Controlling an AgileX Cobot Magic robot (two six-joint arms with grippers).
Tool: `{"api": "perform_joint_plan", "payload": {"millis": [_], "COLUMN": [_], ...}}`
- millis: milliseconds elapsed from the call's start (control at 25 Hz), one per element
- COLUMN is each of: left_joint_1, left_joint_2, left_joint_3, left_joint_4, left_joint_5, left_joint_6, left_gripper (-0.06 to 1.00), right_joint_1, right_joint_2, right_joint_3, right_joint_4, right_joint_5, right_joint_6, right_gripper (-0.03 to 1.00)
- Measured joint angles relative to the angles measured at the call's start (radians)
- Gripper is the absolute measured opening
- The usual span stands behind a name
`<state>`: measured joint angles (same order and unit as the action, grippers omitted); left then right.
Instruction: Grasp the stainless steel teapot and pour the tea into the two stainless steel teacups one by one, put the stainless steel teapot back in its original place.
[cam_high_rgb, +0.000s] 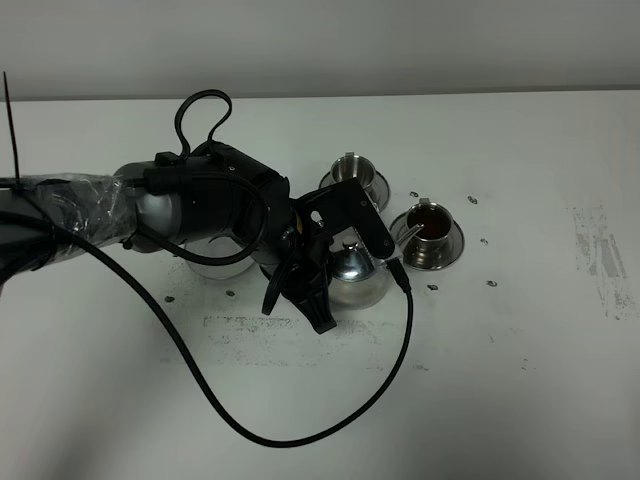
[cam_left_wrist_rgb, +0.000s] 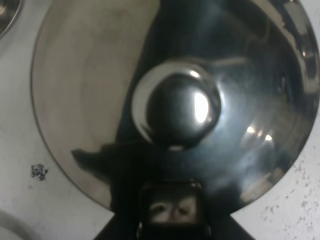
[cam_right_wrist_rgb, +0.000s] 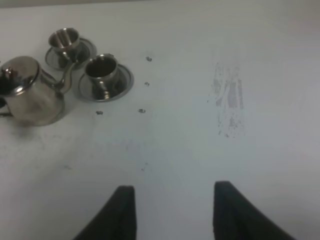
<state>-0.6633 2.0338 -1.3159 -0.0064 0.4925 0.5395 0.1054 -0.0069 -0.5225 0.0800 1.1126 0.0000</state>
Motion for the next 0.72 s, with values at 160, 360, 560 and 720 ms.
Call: {"api": "perform_joint_plan", "payload": {"millis": [160, 360, 560, 720], "left_joint_1": [0.000, 0.013, 0.076, 0.140], "left_joint_2": [-0.005, -0.041, -0.057, -0.035], "left_joint_3": [0.000, -0.049, -0.169, -0.270], "left_joint_4": [0.000, 0.014, 0.091, 0.132], "left_joint_5": [0.009, 0.117, 0.215, 0.258], "left_joint_6": [-0.001, -0.001, 0.001, 0.012], "left_gripper": [0.18, 0.18, 0.18, 0.18], "right_joint_1": [0.000, 0.000, 0.000, 0.000], "right_joint_2": [0.000, 0.000, 0.000, 0.000], "right_joint_3": [0.000, 0.000, 0.000, 0.000], "right_joint_4": [0.000, 0.000, 0.000, 0.000], "right_joint_5": [0.000, 0.000, 0.000, 0.000], "right_joint_6": [0.000, 0.000, 0.000, 0.000], "right_gripper": [0.35, 0.35, 0.35, 0.35]}}
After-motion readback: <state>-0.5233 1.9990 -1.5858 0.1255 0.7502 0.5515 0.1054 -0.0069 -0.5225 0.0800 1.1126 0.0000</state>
